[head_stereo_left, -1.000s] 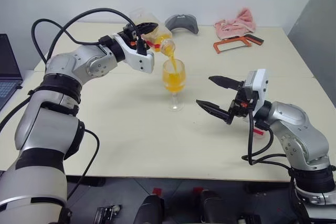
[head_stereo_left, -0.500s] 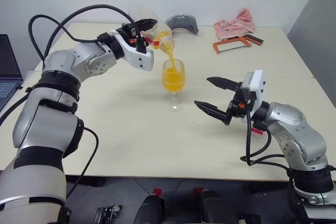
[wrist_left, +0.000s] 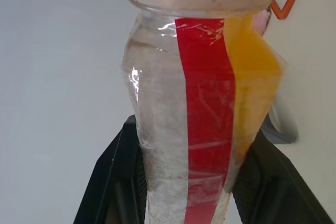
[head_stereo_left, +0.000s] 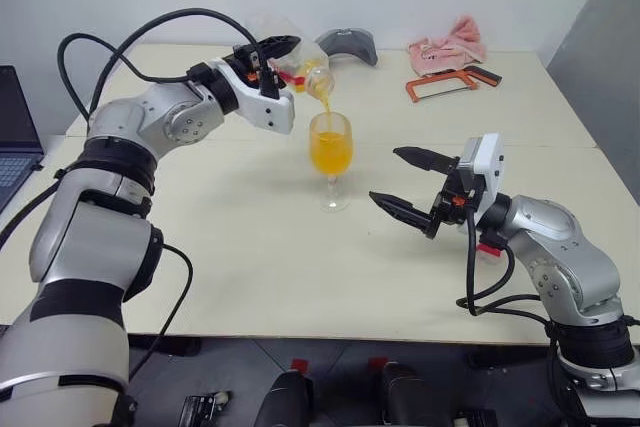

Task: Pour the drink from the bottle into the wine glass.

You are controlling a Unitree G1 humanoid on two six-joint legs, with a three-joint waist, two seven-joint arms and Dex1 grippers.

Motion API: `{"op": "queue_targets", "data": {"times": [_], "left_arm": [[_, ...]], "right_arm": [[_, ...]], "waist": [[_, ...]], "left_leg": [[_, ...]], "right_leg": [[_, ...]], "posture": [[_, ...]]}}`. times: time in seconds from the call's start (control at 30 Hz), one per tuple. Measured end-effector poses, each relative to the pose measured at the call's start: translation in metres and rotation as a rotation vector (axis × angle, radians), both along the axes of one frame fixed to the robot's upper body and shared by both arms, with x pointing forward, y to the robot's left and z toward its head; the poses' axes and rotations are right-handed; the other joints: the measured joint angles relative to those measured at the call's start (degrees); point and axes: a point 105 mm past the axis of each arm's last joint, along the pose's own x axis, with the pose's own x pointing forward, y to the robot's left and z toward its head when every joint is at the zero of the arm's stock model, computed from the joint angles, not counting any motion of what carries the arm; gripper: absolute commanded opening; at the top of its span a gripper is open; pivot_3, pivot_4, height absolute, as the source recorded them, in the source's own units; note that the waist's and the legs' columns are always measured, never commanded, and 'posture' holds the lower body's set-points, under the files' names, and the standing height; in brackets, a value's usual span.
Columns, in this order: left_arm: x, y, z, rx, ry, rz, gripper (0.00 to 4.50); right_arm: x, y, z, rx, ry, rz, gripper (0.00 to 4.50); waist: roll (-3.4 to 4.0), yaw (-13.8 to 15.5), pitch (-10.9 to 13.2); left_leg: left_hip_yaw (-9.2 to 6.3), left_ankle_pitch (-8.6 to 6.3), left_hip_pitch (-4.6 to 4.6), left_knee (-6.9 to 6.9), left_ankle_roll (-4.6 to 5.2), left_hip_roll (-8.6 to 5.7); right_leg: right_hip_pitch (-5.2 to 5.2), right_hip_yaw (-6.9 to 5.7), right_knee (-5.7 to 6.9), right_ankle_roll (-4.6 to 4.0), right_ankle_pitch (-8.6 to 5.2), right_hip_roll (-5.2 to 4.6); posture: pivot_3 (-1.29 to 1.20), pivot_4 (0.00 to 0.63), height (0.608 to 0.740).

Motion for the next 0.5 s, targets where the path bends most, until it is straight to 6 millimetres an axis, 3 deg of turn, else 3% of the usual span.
{"op": "queue_targets", "data": {"times": [0.3, 0.4, 0.5], "left_arm": [[0.001, -0.003, -0.020, -0.256, 0.237, -0.034, 1.69], [0.001, -0.004, -0.020, -0.439, 0.357, -0.058, 1.69], [0.000, 0.012, -0.018, -0.652, 0.462, -0.047, 1.69]], "right_arm": [[0.002, 0.007, 0.000, 0.007, -0.032, -0.028, 4.50], [-0.003, 0.013, 0.001, -0.002, -0.046, -0.004, 4.50], [-0.008, 0.015, 0.002, -0.025, -0.058, 0.025, 4.50]], "waist": [[0.00, -0.23, 0.00], [0.00, -0.58, 0.00], [0.00, -1.23, -0.01]], "left_leg": [[-0.05, 0.01, -0.02, 0.05, -0.01, 0.06], [-0.15, 0.01, -0.01, 0.05, -0.01, 0.11], [-0.43, 0.01, -0.01, 0.06, -0.01, 0.14]], "right_leg": [[-0.01, -0.01, 0.05, 0.00, 0.00, -0.02], [-0.01, 0.01, 0.05, 0.00, 0.00, -0.05], [-0.01, -0.01, 0.09, 0.00, 0.00, -0.05]], "posture": [[0.00, 0.150, 0.740], [0.00, 0.150, 0.740], [0.00, 0.150, 0.740]]}}
